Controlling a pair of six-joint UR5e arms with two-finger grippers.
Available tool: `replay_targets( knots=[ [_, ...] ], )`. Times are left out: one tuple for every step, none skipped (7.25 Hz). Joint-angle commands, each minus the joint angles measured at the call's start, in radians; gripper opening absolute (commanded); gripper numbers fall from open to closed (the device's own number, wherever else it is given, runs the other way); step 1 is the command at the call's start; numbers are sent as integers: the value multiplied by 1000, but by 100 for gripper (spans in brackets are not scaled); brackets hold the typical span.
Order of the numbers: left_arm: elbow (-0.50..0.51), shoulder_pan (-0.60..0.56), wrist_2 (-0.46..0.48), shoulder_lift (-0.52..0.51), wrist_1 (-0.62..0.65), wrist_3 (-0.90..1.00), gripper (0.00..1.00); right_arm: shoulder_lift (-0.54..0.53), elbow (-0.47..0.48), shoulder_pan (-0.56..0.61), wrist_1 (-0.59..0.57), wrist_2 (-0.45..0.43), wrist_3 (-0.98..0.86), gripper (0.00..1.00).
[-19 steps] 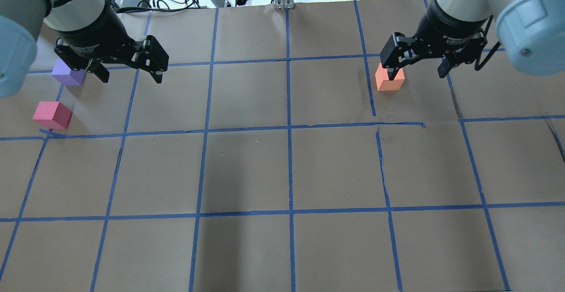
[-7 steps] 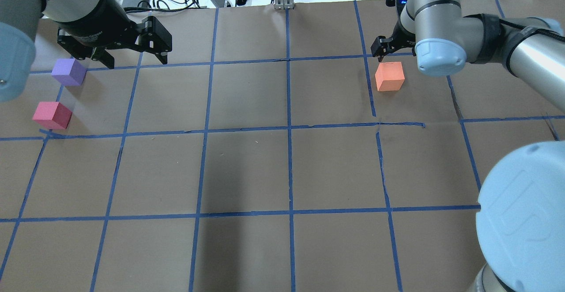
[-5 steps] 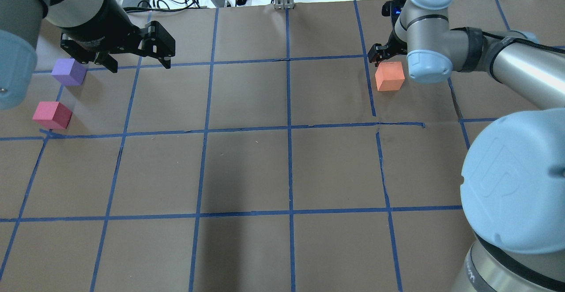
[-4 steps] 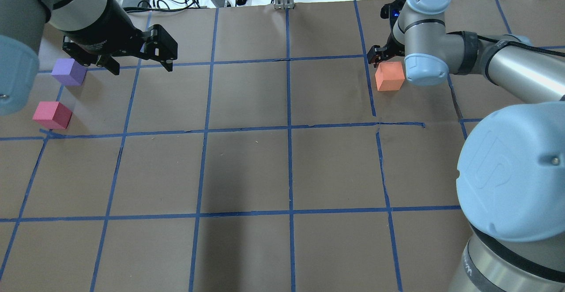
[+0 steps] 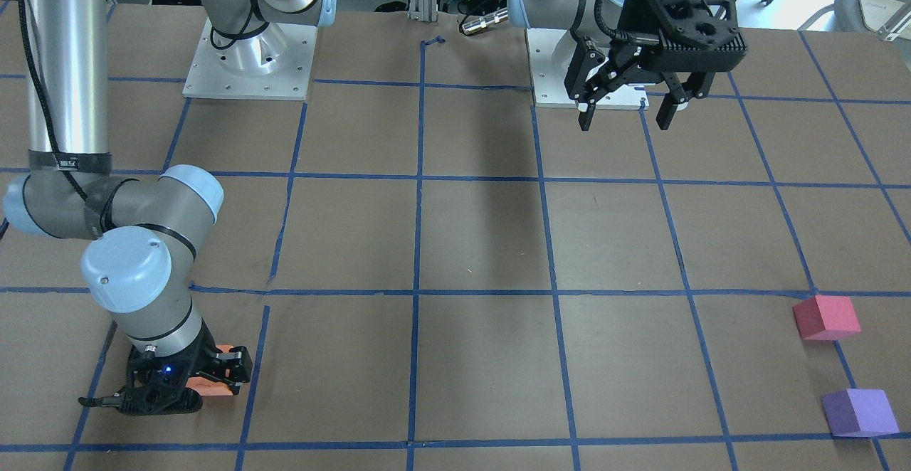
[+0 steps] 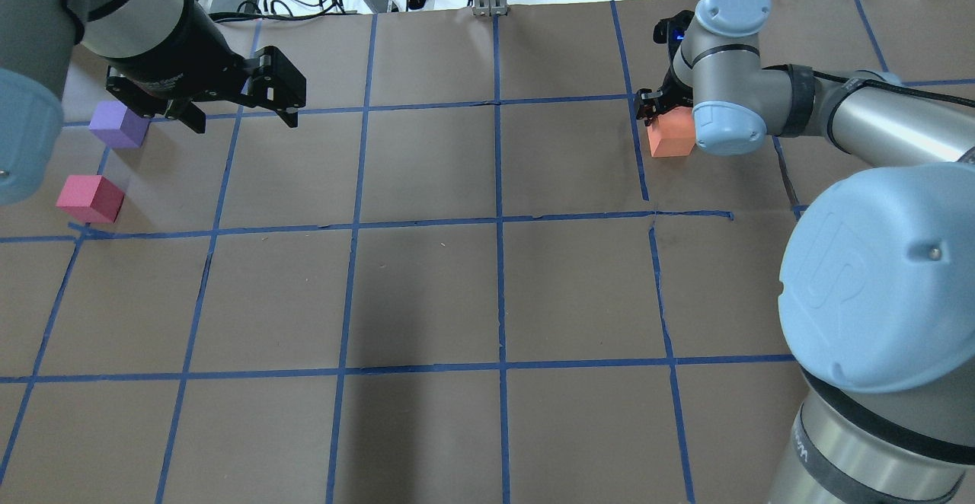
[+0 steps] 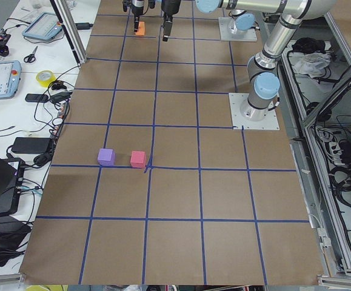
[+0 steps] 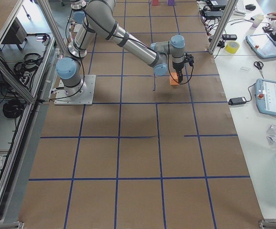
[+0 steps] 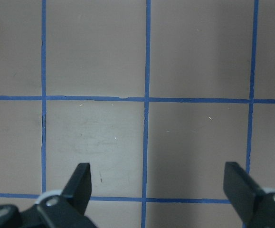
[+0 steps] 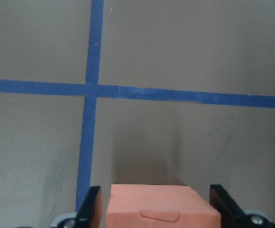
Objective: Arrange blocks in a line
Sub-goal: 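Lower the right gripper onto the orange cube and close on it, then carry the orange cube with the right gripper toward the table center and set it down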
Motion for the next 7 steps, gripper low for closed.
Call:
replay_targets(
  knots=[
    [0, -1, 2, 2, -1, 0, 100, -18, -10, 12, 35, -1, 22, 0],
    [-1, -3, 1, 3, -1, 0, 100, -32, -32, 20, 74, 0, 68, 0],
    [0, -3, -2, 3, -1, 0, 100, -43, -74, 43, 151, 0, 73, 0],
    [0, -3, -1, 6, -1, 0, 100, -46, -139, 92, 217, 0, 127, 0],
    [-1, -3, -1, 9, -1, 0, 100, -40, -203, 172, 278, 3, 252, 0],
    [-1, -3, -1, 9, -2, 0, 100, -18, -245, 245, 282, 5, 352, 0],
    [-3, -3, -1, 9, -1, 0, 100, 8, -262, 297, 274, 5, 422, 0]
  ],
)
